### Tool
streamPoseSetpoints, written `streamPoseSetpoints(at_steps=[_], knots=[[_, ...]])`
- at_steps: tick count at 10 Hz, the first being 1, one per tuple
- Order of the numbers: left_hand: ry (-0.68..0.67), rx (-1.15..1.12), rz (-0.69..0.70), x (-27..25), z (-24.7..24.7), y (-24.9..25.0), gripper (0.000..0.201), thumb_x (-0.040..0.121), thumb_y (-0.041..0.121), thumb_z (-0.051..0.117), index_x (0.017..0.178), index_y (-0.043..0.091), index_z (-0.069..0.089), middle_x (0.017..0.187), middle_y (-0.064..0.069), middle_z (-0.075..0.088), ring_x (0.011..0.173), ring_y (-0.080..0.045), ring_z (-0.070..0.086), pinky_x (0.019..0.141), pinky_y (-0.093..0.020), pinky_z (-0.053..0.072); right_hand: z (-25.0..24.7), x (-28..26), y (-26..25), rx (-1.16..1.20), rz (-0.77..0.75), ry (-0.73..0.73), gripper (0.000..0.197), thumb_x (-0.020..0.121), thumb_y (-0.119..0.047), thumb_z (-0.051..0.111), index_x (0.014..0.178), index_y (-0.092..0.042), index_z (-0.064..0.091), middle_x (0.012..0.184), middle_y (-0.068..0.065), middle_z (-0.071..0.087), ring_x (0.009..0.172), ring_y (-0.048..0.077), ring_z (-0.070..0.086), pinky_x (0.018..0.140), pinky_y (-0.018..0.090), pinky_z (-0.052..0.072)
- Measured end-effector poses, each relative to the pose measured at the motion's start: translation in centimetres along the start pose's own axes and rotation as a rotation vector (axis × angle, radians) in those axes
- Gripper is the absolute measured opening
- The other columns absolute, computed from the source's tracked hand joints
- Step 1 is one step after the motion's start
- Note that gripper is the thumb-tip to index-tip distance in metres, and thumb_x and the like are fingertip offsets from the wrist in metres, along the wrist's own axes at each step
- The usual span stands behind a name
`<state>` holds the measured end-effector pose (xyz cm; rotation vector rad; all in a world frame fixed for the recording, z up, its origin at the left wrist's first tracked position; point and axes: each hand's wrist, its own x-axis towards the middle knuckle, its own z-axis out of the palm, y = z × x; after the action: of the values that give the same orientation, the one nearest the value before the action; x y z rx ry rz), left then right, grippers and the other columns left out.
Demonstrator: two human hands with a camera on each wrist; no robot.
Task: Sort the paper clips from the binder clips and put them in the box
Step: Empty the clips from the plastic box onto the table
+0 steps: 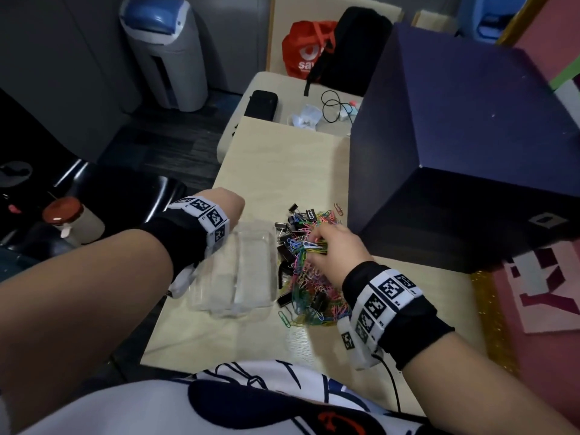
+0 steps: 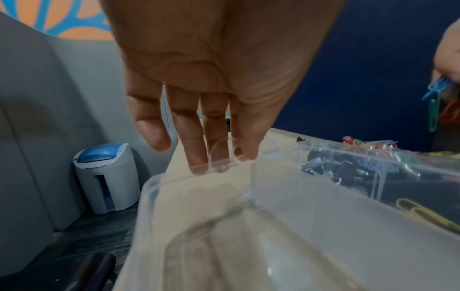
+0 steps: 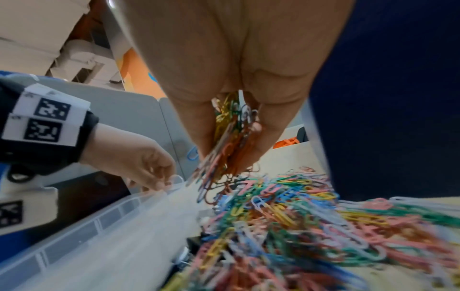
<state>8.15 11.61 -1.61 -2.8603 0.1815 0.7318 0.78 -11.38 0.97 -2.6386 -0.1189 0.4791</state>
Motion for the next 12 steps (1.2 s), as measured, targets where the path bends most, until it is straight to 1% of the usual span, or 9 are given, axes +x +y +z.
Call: streamPoseSetpoints(at_steps=[1, 2, 3, 4, 6, 8, 9, 11, 12], knots=[[-0.013, -0.039, -0.003, -0.7, -0.3, 0.3, 0.024, 0.093, 0.019, 0.049, 0.111, 0.013, 0.063, 0.091, -0.001, 0.049, 0.082, -0.018, 0.046, 0.074, -0.030, 0.041, 0.9, 0.2, -2.1, 0.073, -0.079, -0.047, 0.022, 0.086, -0.027, 0.067, 0.106, -0.025, 0.059, 0.115, -0.002, 0.052, 0.104, 0.017, 0.050, 0.078, 0.022, 0.033], [0.006, -0.056, 0.015, -0.5, 0.1, 0.2, 0.023, 0.094, 0.020, 0.049, 0.112, 0.017, 0.063, 0.092, 0.000, 0.048, 0.083, -0.017, 0.045, 0.076, -0.027, 0.041, 2.3, 0.6, -3.9, 0.115, -0.096, -0.092, 0.028, 0.084, -0.029, 0.068, 0.110, -0.024, 0.059, 0.115, 0.000, 0.056, 0.103, 0.017, 0.053, 0.078, 0.023, 0.037], [-0.113, 0.005, 0.000, -0.6, -0.2, 0.2, 0.018, 0.094, 0.014, 0.051, 0.109, 0.017, 0.062, 0.095, -0.001, 0.051, 0.084, -0.015, 0.048, 0.078, -0.026, 0.044, 3.2, 0.7, -4.6, 0.121, -0.094, -0.141, 0.041, 0.084, -0.032, 0.068, 0.122, -0.024, 0.055, 0.121, 0.002, 0.060, 0.111, 0.021, 0.056, 0.092, 0.027, 0.043], [-0.094, 0.028, 0.024, -0.9, -0.5, 0.3, 0.024, 0.096, 0.008, 0.045, 0.115, 0.004, 0.059, 0.103, -0.008, 0.061, 0.093, -0.024, 0.058, 0.072, -0.024, 0.037, 2.8, 0.8, -4.5, 0.172, -0.074, -0.125, 0.043, 0.088, -0.030, 0.065, 0.128, -0.024, 0.052, 0.123, 0.000, 0.061, 0.107, 0.019, 0.060, 0.094, 0.029, 0.046], [0.007, -0.068, -0.031, -1.4, 0.8, -2.2, 0.022, 0.095, 0.009, 0.042, 0.112, 0.006, 0.055, 0.105, -0.013, 0.064, 0.096, -0.030, 0.061, 0.070, -0.032, 0.040, 1.8, 1.4, -1.7, 0.099, 0.042, 0.018, 0.026, 0.091, -0.032, 0.057, 0.116, -0.025, 0.057, 0.118, -0.002, 0.059, 0.098, 0.016, 0.057, 0.086, 0.027, 0.044], [-0.022, -0.166, -0.256, -1.9, 1.0, -5.1, 0.028, 0.097, 0.010, 0.044, 0.120, -0.001, 0.056, 0.122, -0.019, 0.060, 0.114, -0.032, 0.057, 0.090, -0.033, 0.044, 2.8, 1.5, 1.6, -0.177, 0.138, -0.057, 0.051, 0.095, -0.029, 0.050, 0.144, -0.031, 0.034, 0.152, -0.001, 0.028, 0.132, 0.029, 0.036, 0.107, 0.042, 0.036], [-0.023, -0.177, -0.266, -2.1, 1.5, -5.6, 0.028, 0.096, 0.008, 0.044, 0.119, -0.004, 0.056, 0.123, -0.020, 0.059, 0.114, -0.033, 0.057, 0.079, -0.031, 0.040, 3.3, 1.3, 2.6, -0.240, 0.133, -0.145, 0.056, 0.095, -0.030, 0.049, 0.146, -0.036, 0.027, 0.159, -0.004, 0.016, 0.138, 0.033, 0.029, 0.112, 0.045, 0.033], [0.045, -0.241, -0.294, -3.0, 2.1, -4.3, 0.028, 0.093, 0.001, 0.044, 0.120, 0.006, 0.049, 0.115, -0.020, 0.059, 0.105, -0.036, 0.058, 0.091, -0.042, 0.045, 4.2, 0.4, 3.7, -0.236, 0.175, -0.097, 0.061, 0.089, -0.037, 0.060, 0.143, -0.030, 0.032, 0.150, 0.004, 0.029, 0.135, 0.031, 0.032, 0.110, 0.043, 0.033], [0.065, -0.243, -0.252, -2.8, 2.0, -3.5, 0.031, 0.092, 0.000, 0.045, 0.122, 0.009, 0.047, 0.113, -0.018, 0.059, 0.104, -0.034, 0.059, 0.083, -0.039, 0.044, 4.4, 0.3, 4.1, -0.245, 0.162, -0.095, 0.056, 0.090, -0.036, 0.059, 0.140, -0.029, 0.037, 0.149, 0.005, 0.030, 0.135, 0.032, 0.031, 0.111, 0.042, 0.031]])
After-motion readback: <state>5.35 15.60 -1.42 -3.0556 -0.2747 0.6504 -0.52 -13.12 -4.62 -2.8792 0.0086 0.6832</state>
